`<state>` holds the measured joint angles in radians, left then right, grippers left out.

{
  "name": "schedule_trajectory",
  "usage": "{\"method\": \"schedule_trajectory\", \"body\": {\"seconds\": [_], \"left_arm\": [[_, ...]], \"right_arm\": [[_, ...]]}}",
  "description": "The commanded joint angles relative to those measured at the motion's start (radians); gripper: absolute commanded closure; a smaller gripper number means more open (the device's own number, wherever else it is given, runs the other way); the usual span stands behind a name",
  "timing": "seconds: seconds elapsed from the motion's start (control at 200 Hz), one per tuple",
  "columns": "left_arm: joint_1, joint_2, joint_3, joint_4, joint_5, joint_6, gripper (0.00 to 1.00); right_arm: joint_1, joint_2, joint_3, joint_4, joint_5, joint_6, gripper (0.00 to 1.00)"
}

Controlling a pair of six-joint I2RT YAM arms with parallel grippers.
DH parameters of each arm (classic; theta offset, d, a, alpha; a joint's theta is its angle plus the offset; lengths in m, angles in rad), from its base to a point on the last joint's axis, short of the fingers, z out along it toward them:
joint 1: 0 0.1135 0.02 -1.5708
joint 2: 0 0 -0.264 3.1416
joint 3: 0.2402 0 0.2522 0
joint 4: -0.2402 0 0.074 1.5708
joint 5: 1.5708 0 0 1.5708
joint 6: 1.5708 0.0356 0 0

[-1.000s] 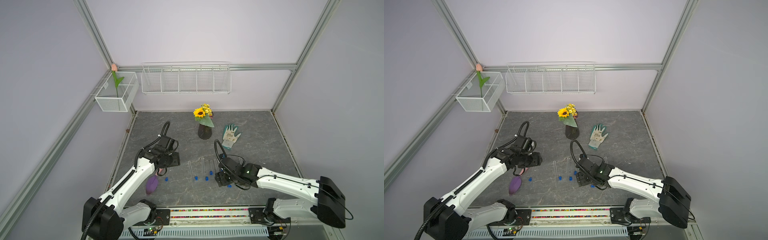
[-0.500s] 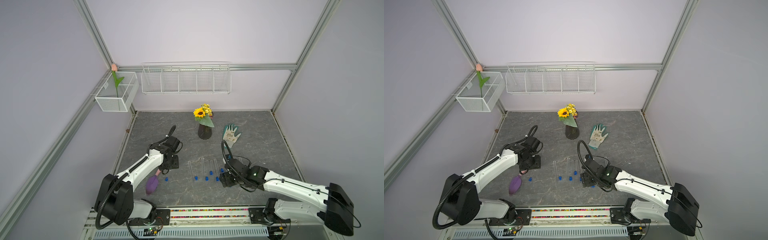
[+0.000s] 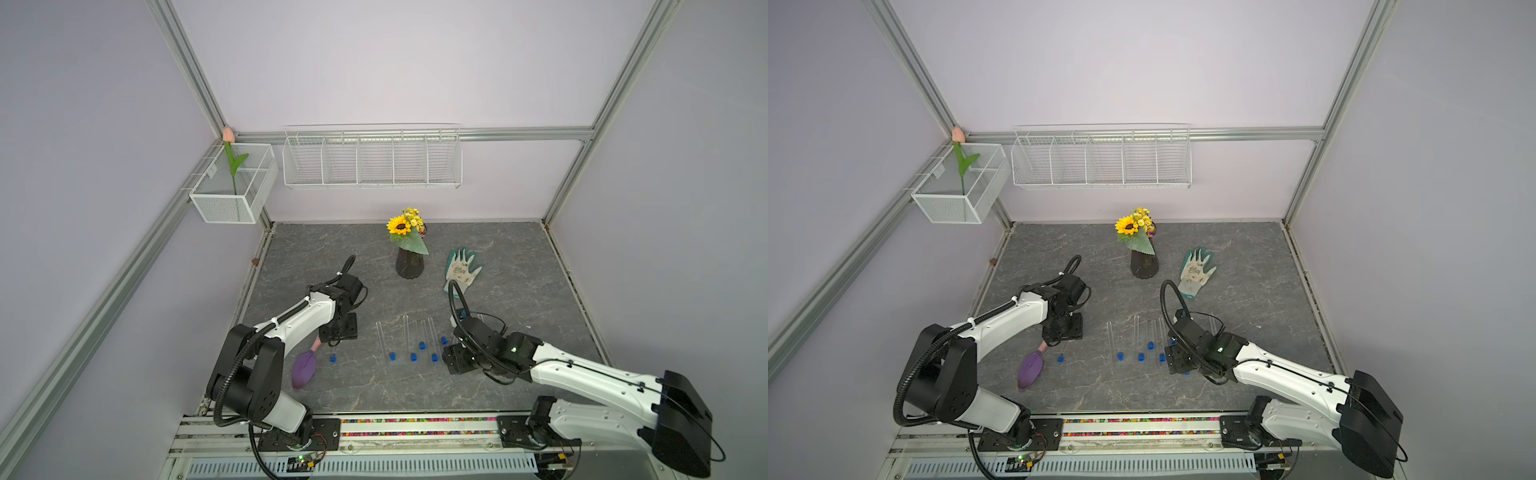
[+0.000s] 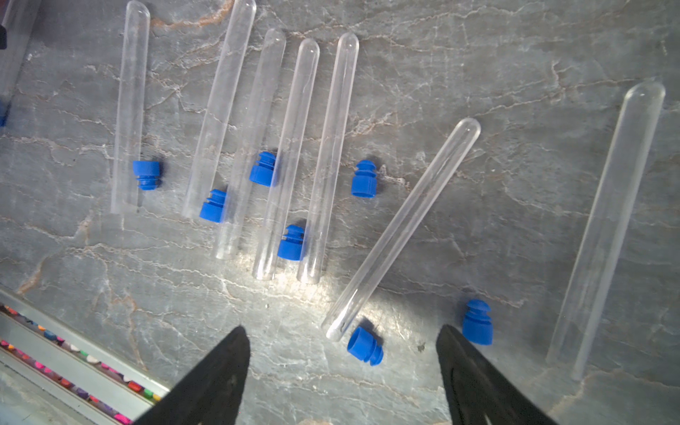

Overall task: Remove stoppers from test tubes
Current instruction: Pick up the test tube at the center of the board.

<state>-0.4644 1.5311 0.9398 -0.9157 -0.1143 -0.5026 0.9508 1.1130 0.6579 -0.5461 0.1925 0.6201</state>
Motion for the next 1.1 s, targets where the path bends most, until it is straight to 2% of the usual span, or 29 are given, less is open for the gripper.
{"method": "schedule_trajectory", "body": {"seconds": [0.0,0.235,0.6,0.9,1.095], "left_arm": [[0.009,0.016,0.025,-0.007,-0.021,-0.005,0.41],[0.013,0.057,0.022,0.001,0.002,-0.015,0.41],[0.013,0.096,0.014,0.01,-0.028,-0.034,0.43],[0.013,0.13,-0.019,0.06,0.027,-0.04,0.45],[0.013,0.123,-0.023,0.076,0.061,-0.034,0.51]], "right_arm": [[-0.006,0.008,-0.007,0.001,-0.009,-0.011,0.17],[-0.006,0.019,-0.005,0.01,-0.014,-0.005,0.17],[-0.005,0.009,-0.013,0.009,-0.013,-0.002,0.17],[-0.007,-0.024,-0.017,-0.012,-0.001,-0.001,0.17],[-0.007,-0.026,-0.014,-0.015,0.002,-0.001,0.17]]}}
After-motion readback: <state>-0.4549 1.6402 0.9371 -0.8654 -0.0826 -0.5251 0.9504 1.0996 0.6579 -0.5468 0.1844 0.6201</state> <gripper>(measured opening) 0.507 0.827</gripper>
